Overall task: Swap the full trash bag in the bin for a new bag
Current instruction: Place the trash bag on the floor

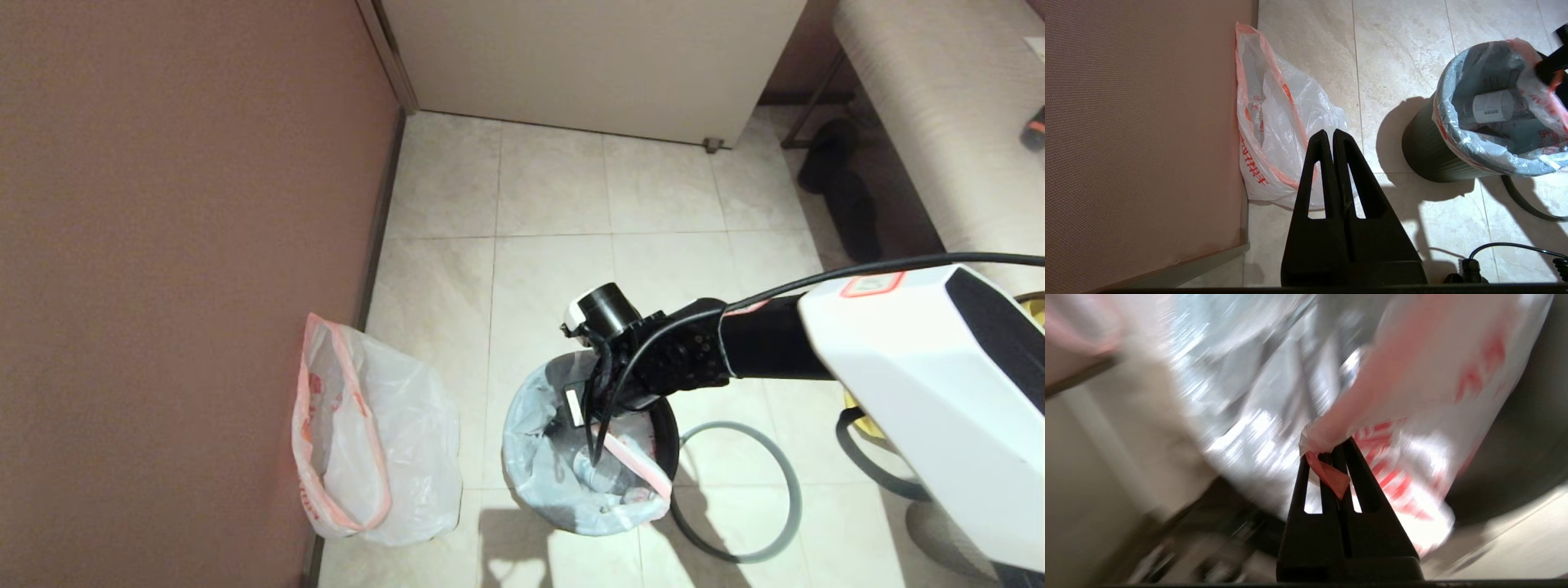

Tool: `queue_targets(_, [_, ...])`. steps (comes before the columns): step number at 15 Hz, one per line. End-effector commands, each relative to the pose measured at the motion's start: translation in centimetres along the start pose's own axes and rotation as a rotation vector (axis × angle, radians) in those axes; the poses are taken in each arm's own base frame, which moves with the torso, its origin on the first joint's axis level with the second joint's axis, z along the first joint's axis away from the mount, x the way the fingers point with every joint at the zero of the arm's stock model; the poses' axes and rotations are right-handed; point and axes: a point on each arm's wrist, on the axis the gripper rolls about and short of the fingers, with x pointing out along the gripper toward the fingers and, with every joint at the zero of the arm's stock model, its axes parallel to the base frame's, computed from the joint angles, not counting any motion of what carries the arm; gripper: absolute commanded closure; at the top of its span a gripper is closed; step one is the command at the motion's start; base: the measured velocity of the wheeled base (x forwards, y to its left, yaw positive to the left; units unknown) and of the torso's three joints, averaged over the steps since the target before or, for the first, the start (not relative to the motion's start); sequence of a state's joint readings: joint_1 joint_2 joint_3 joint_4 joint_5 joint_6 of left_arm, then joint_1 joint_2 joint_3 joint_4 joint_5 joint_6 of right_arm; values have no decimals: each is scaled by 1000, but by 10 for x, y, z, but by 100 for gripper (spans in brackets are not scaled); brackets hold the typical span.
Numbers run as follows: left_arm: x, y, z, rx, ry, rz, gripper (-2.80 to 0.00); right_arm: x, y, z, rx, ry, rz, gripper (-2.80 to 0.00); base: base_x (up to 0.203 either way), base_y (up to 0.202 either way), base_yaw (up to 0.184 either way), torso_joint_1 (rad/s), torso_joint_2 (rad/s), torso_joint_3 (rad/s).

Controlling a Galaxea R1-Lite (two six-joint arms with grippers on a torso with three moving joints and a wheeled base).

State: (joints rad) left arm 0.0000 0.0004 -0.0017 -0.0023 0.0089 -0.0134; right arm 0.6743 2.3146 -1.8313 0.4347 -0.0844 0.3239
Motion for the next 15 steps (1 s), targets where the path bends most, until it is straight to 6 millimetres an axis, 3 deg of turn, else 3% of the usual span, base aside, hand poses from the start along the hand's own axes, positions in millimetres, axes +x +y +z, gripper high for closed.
queue_targets(1, [0, 0, 0, 0, -1, 0, 0, -51, -1, 10, 100, 7, 111, 0, 0, 0, 0, 0, 0, 0])
queue_targets(4, [0, 0, 0, 0, -1, 0, 0, -97, -19, 15, 200, 51, 213, 0, 0, 0, 0, 0, 0, 0])
queue_targets(7, [0, 0, 0, 0, -1, 0, 0, -118, -26, 14, 213, 54, 213, 0, 0, 0, 0, 0, 0, 0])
queue_targets(12, [0, 0, 0, 0, -1, 0, 0, -64, -30, -3, 208, 171, 154, 0, 0, 0, 0, 0, 0, 0])
queue_targets(15, [0, 0, 0, 0, -1, 0, 0, -3, -32, -13, 199, 220, 125, 0, 0, 0, 0, 0, 0, 0])
